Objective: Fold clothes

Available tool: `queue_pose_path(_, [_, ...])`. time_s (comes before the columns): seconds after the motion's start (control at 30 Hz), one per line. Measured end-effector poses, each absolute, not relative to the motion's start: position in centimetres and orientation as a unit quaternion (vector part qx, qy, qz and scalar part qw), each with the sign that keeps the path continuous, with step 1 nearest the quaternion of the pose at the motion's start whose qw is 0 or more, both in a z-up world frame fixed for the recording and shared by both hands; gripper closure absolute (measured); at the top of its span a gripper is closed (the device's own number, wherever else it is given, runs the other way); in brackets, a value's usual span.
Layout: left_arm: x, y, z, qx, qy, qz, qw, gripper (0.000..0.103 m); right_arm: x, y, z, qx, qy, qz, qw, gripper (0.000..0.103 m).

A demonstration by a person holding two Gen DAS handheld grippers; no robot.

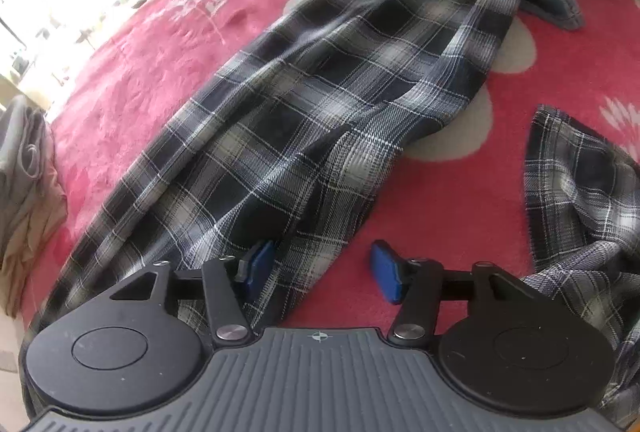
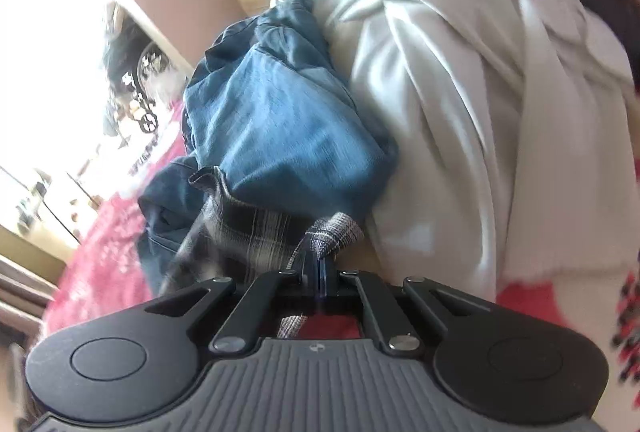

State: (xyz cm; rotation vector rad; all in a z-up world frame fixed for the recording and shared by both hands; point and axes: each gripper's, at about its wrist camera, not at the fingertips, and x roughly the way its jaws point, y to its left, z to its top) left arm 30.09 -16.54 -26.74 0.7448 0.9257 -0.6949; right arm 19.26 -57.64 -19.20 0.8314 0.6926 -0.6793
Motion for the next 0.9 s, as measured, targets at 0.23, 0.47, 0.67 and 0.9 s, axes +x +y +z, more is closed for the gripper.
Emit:
queue_pose_path(0.23, [28.4, -17.3, -26.6, 0.377, 0.394, -0.344, 0.764, 0.071, 20.0, -58.1, -19.6, 0.373, 0.345, -0.317, 0.801, 0.102])
queue_pose_path(0.47, [29.7, -17.2, -26.6, 0.341, 0.417, -0.342, 0.770, 0.103, 20.3, -58.2, -19.8, 0.364, 0.360, -0.320, 0.797, 0.102])
queue_pose_path(0.67, [31.5, -15.0, -22.9, 0.254, 0.479, -0.395, 0.741, 0.103, 19.8, -58.1, -19.8, 0.347, 0.383, -0.328, 0.791, 0.102])
queue_pose_path(0.9, [32.0, -13.5, -24.4, 0.247, 0.534, -0.449, 0.673, 0.103, 19.2, -58.2, -20.3, 0.327, 0.413, -0.341, 0.778, 0.102])
